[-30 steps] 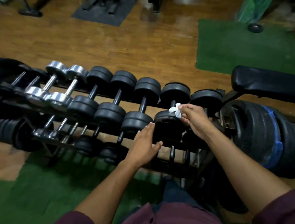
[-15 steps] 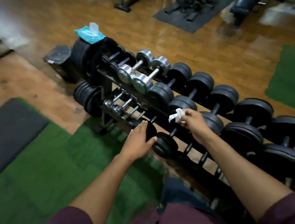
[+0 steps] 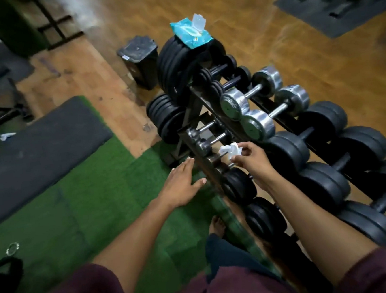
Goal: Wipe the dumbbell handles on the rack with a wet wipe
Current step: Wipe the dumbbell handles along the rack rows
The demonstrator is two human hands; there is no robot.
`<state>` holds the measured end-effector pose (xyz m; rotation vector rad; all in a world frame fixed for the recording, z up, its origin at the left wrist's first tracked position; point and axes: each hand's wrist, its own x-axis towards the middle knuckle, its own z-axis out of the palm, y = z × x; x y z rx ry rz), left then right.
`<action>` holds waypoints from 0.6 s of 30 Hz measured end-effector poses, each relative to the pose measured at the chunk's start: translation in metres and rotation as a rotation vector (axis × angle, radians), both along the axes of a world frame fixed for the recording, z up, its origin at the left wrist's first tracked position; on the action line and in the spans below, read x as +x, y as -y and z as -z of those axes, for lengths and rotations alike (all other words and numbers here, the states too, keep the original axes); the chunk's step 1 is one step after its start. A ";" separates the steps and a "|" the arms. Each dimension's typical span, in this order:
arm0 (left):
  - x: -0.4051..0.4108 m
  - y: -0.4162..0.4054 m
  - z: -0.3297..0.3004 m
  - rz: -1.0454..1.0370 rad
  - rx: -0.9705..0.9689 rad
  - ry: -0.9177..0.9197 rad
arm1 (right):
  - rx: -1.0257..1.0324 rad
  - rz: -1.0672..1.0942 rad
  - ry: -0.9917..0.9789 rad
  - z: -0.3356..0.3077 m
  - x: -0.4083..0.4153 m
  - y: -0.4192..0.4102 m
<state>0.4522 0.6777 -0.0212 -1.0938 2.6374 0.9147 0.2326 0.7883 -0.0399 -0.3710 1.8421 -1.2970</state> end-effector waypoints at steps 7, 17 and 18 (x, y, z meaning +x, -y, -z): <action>-0.023 0.088 0.009 0.016 0.010 0.065 | 0.095 -0.059 -0.024 0.007 -0.015 0.103; -0.061 0.189 0.028 0.079 0.074 0.070 | 0.196 -0.028 -0.085 0.025 -0.042 0.185; -0.066 0.200 0.032 0.096 0.082 0.077 | 0.202 -0.017 -0.085 0.029 -0.043 0.193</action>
